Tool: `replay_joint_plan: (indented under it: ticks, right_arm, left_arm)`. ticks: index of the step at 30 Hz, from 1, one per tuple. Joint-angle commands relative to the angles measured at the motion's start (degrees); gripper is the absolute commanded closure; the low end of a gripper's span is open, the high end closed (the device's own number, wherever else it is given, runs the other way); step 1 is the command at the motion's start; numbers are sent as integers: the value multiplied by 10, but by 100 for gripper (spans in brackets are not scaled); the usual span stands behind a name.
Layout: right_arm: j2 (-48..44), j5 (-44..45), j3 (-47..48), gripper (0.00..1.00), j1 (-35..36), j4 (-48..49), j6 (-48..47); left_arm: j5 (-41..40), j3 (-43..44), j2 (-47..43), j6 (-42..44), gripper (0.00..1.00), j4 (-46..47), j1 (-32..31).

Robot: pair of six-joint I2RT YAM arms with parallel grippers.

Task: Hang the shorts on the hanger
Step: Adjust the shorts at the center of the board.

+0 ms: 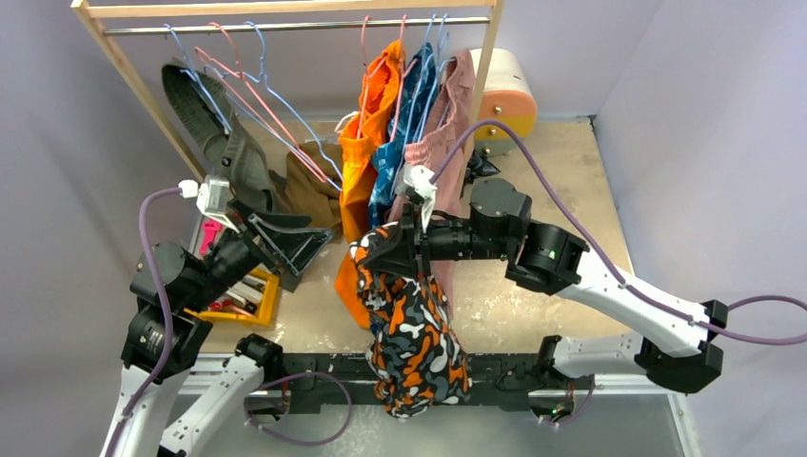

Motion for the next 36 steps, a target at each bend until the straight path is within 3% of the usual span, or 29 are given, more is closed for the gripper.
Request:
replay_joint_plan:
  ticks: [1,7,22,36]
  right_arm:
    - [-46,101,-47,100,-2,73,-5]
    - [-87,166,-117,100,-2,107,11]
    - [-141,259,-188,100,-2,61,16]
    - [-166,315,-279,100,-2,66,34]
  left_arm:
    - [11,-6,-22,42,5,-44,-1]
    - [52,-54,-43,49,6,-66,6]
    - [-39,-153,-17,123,7,-98,12]
    - [-112,-138,67,114,4,-133,2]
